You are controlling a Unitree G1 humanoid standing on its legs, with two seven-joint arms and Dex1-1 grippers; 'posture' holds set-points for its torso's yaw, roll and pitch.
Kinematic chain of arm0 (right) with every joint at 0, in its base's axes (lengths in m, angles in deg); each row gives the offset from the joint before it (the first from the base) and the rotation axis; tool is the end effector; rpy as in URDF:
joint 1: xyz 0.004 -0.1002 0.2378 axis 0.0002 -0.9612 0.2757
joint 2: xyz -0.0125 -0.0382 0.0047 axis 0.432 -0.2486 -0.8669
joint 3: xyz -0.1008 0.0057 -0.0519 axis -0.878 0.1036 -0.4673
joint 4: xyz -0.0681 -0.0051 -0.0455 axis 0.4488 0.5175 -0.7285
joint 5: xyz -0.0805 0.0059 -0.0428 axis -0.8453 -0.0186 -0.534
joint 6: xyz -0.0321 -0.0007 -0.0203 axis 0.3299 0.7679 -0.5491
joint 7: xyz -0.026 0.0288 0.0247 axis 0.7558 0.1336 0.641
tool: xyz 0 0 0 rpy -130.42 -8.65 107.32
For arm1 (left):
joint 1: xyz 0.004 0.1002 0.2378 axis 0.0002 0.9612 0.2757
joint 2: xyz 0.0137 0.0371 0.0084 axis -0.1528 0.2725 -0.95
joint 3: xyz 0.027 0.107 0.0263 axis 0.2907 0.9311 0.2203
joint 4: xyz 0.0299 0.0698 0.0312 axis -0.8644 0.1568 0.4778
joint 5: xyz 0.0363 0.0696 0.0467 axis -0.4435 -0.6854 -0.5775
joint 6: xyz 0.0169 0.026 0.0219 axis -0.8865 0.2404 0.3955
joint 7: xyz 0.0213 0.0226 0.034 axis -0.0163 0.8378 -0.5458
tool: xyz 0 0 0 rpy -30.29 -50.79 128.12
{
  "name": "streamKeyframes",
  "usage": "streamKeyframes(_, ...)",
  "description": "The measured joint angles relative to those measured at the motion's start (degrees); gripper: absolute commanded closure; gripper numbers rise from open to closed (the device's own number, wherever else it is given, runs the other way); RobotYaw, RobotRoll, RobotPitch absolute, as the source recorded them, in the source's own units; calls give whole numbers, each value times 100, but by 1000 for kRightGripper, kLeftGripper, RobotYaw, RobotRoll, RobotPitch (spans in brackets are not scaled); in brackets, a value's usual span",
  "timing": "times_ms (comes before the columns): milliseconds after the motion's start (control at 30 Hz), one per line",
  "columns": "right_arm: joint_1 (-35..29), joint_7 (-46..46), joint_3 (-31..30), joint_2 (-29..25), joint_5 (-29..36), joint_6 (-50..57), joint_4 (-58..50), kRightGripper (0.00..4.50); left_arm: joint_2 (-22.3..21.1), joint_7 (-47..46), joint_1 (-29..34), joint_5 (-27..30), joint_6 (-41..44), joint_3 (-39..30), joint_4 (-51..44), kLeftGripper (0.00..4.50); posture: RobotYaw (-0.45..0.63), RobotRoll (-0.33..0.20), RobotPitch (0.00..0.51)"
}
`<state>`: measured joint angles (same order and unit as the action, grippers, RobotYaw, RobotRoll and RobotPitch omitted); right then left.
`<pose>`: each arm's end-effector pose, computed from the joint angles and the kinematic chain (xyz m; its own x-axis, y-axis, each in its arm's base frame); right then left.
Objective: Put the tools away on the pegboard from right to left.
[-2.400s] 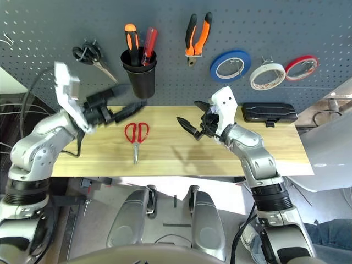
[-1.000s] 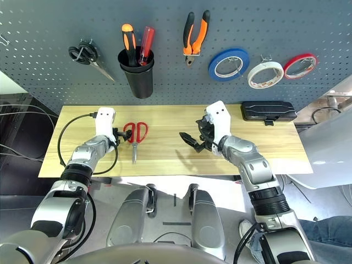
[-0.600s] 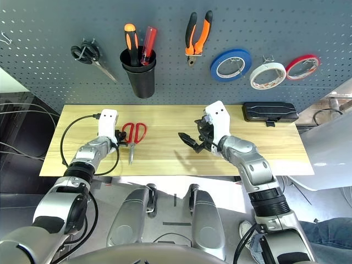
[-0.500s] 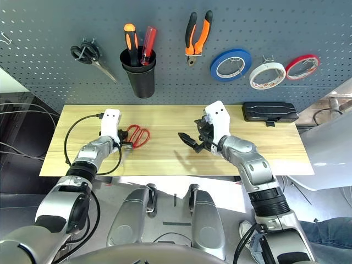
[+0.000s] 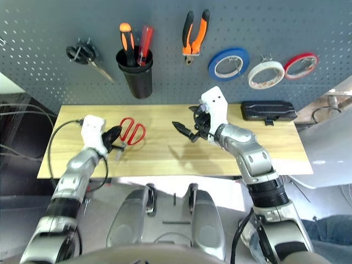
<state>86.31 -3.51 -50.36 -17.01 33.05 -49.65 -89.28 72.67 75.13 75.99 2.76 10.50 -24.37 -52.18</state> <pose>0.2579 -0.1697 0.1189 0.6735 0.7235 -0.1517 -0.7382 0.6690 -0.0870 0.2094 0.2348 0.0366 0.9632 -0.2665 -0.0343 0.2686 0.9586 0.0944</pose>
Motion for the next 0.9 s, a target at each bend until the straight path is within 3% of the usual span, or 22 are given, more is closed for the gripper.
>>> streamKeyframes(167, 186, -65, -2, 2, 43, -3, -36, 0, 51, 140, 217, 343, -1246, -328, -565, 4477, 56, 0, 255)
streamKeyframes(367, 394, -78, 2, 30, 49, -107, -31, 0, -94, -235, -603, 231, -2067, -610, -881, 4477, 59, 0, 245)
streamKeyframes(633, 399, -44, 9, 60, 46, -223, 82, 0, -247, -619, -1123, -187, -2431, -646, -693, 4477, 53, 0, 237)
streamKeyframes(900, 398, 57, 17, 131, 46, -284, 84, 0, -266, -1029, -1739, -444, -2458, -638, 72, 4477, 43, 0, 238)
